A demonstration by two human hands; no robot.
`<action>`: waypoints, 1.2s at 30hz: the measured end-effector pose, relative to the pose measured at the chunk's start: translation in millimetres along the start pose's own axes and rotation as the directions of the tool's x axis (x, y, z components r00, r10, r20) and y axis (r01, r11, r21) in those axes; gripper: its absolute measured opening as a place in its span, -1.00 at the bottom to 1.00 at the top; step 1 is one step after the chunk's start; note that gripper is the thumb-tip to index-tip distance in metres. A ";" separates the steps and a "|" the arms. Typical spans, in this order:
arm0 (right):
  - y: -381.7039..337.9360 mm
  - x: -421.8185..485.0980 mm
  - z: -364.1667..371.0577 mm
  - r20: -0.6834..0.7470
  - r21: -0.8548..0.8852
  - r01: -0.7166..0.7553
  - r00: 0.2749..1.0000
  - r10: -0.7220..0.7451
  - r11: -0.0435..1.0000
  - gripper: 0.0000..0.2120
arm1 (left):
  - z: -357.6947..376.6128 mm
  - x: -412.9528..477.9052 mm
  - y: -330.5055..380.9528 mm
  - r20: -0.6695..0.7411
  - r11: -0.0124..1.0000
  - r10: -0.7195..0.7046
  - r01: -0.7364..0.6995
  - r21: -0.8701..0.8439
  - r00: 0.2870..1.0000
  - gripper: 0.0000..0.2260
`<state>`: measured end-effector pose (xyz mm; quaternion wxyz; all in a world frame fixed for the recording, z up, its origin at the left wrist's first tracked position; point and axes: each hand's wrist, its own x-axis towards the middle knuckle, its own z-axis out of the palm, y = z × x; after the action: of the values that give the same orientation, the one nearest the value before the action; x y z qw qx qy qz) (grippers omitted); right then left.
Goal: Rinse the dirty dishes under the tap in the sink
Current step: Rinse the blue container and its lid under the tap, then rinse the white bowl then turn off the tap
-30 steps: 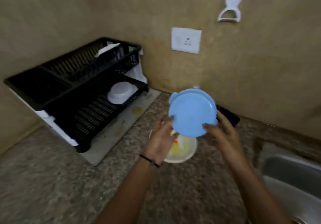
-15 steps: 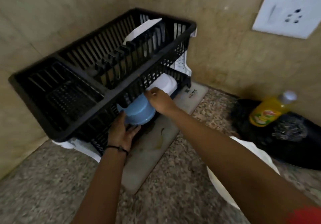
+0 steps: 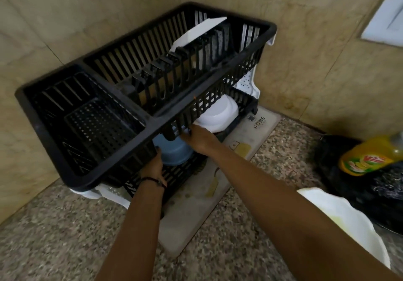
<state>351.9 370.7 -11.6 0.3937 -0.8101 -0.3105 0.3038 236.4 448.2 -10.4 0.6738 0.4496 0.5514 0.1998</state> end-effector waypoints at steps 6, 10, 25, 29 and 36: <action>2.4 -48.5 -13.7 -0.348 0.241 0.078 0.937 0.011 0.967 -0.75 | -1.1 -20.7 -4.5 0.005 0.972 0.226 -0.226 0.056 0.974 -0.62; 23.8 -130.6 -29.0 -0.532 0.434 0.190 0.843 0.081 0.880 -0.78 | 6.8 -85.4 -27.5 0.064 0.849 0.501 -0.505 0.153 0.863 -0.64; 154.1 -366.4 -22.4 -0.706 0.527 -0.271 0.388 0.592 0.806 -0.58 | 34.2 -222.7 -152.1 0.681 0.763 0.121 -0.506 0.401 0.722 -0.71; 156.5 -384.3 -25.2 -0.695 0.505 -0.267 0.438 0.570 0.821 -0.60 | 29.0 -237.0 -156.8 0.621 0.798 0.101 -0.436 0.415 0.777 -0.72; 161.2 -507.9 -49.5 -0.774 0.552 -0.020 0.360 0.521 0.834 -0.58 | 23.5 -327.2 -196.1 0.743 0.928 0.065 -0.314 0.201 0.666 -0.69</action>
<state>114.7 -108.7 5.9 0.6150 -0.7666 0.1757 -0.0572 111.5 87.7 11.6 0.7312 0.6476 0.2139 -0.0136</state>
